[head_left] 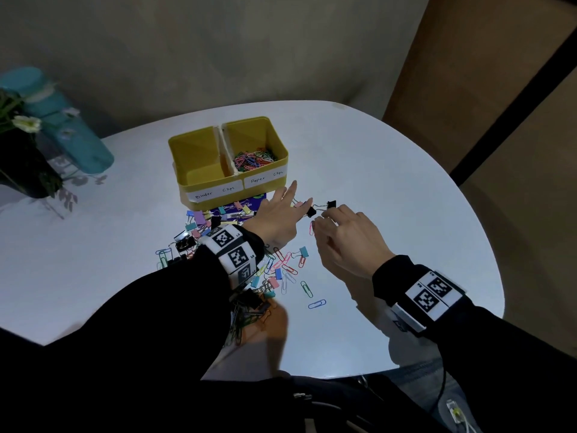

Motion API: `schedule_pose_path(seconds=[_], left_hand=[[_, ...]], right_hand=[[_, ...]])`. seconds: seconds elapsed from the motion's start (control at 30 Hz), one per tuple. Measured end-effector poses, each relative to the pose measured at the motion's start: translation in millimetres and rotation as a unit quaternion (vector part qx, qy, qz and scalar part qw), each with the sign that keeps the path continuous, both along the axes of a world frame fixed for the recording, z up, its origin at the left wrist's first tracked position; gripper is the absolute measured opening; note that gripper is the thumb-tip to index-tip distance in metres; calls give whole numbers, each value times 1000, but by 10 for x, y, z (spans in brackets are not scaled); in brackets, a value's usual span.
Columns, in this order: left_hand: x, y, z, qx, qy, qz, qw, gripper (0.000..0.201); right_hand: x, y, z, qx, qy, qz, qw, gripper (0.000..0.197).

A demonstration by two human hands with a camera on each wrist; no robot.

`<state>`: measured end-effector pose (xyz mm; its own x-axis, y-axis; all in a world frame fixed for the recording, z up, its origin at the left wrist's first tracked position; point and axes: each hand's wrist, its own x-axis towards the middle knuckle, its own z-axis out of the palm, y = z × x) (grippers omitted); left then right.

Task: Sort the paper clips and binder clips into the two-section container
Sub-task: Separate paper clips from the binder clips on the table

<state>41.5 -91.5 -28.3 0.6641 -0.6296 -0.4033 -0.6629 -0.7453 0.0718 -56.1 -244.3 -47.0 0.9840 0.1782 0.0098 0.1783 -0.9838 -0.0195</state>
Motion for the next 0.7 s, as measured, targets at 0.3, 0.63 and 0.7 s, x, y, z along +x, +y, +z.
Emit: schedule_pose_path(seconds=[0.3,0.63,0.7], left_hand=[[-102,242,76,-136,-69,76,985,30],[-234,587,-36,-126,-1,148,981,26],[-261,625,-30,-122,3,158,980,23]], right_hand=[[-104,58,-22,66,9,80,995,49],[-78,223,-29,116,39,-25,992,33],[-42,284,-54,124,51,-54,989,34]])
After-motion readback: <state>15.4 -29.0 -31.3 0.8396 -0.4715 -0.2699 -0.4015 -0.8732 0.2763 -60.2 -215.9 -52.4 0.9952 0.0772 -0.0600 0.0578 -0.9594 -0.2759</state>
